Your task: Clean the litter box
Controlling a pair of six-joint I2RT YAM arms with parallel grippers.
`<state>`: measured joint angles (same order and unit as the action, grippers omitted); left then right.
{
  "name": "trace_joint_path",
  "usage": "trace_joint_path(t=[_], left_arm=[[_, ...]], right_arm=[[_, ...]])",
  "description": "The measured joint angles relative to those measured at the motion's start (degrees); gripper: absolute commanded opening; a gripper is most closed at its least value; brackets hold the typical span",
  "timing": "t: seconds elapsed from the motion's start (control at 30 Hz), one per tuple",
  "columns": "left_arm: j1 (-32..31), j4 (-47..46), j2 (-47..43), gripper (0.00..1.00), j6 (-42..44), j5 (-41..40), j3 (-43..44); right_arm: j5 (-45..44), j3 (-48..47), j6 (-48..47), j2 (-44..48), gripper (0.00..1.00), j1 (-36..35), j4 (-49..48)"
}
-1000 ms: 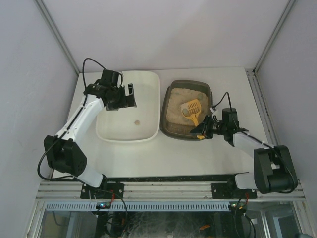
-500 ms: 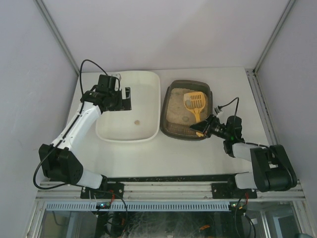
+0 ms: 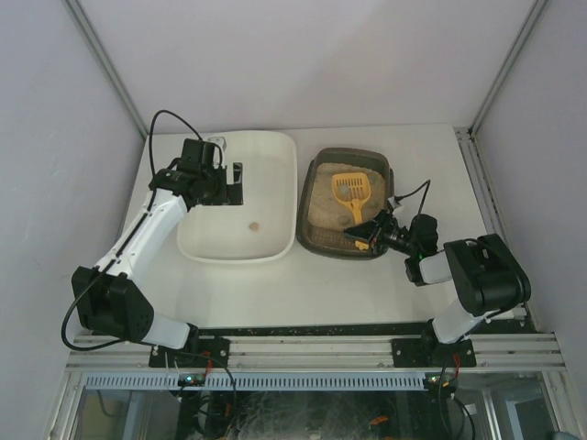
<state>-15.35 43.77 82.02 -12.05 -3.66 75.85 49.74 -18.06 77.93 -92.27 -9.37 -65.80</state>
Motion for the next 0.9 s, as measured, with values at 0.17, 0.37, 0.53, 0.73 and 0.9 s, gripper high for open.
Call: trace_joint_path(t=[0.17, 0.37, 0.53, 0.73, 0.9], left_arm=[[0.0, 0.0, -0.07, 1.0, 0.79, 0.83, 0.0], [0.0, 0.02, -0.07, 1.0, 1.16, 1.11, 0.0], [0.0, 0.02, -0.07, 0.99, 1.16, 1.27, 0.0], [0.0, 0.04, -0.11, 1.0, 1.14, 1.16, 0.0], [0.76, 0.63, -0.39, 1.0, 1.95, 1.05, 0.28]], right_arm=[[-0.11, -1.2, -2.67, 3.48, 0.0, -0.85, 4.5], [-2.84, -6.88, -12.81, 10.75, 0.0, -3.02, 23.43], [-3.06, -6.97, -16.72, 14.21, 0.0, -0.39, 29.57], [-2.73, -6.54, -17.22, 14.38, 0.0, 0.17, 32.24], [-5.79, -10.95, -21.14, 16.26, 0.0, -3.76, 42.53]])
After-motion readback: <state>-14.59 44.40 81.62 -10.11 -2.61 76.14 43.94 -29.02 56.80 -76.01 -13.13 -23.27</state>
